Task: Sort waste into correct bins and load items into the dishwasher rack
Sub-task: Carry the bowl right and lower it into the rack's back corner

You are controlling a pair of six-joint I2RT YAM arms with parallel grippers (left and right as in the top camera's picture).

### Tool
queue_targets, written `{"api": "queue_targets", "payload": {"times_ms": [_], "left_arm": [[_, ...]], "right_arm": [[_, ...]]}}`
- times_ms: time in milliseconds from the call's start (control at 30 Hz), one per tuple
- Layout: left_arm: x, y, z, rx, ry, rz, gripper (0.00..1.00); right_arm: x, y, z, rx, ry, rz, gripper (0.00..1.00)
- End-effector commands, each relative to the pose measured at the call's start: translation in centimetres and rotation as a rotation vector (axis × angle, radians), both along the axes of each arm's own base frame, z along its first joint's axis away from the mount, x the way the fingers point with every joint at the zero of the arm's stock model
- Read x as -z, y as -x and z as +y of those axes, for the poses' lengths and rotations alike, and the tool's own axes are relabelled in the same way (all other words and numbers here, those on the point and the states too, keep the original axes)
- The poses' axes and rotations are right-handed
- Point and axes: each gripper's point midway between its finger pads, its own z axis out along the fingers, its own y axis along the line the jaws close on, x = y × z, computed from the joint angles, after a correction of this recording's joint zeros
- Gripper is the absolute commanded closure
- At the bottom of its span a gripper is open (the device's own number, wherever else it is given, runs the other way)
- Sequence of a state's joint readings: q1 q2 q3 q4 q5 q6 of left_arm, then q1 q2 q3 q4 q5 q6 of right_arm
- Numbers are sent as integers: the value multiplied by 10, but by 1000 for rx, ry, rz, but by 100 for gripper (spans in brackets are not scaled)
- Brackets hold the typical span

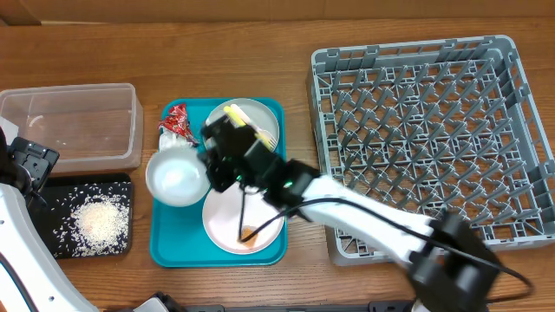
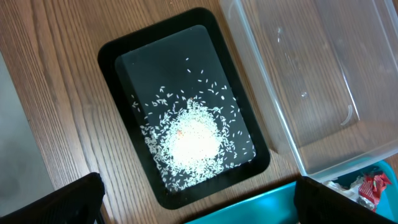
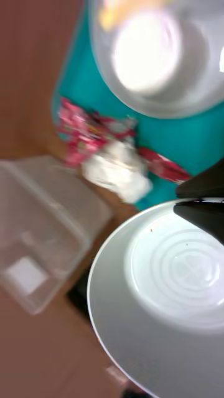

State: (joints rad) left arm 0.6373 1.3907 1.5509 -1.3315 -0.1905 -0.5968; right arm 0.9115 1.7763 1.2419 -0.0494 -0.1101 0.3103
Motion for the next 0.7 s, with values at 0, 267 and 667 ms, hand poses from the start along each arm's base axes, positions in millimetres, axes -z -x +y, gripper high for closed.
{"api": "queue_targets", "payload": {"times_ms": [0,267,667], "left_arm": [[-2,-1,1,-9,5,-11,0],[-2,-1,1,-9,5,-11,0],[-2,-1,1,-9,5,-11,0]], "right_arm": [[-81,-27,-39,90,-117,-88,96],[-126,-93,-199,516,15,-201,96],[-110,-119,-432,1107,448,-209,96]]}}
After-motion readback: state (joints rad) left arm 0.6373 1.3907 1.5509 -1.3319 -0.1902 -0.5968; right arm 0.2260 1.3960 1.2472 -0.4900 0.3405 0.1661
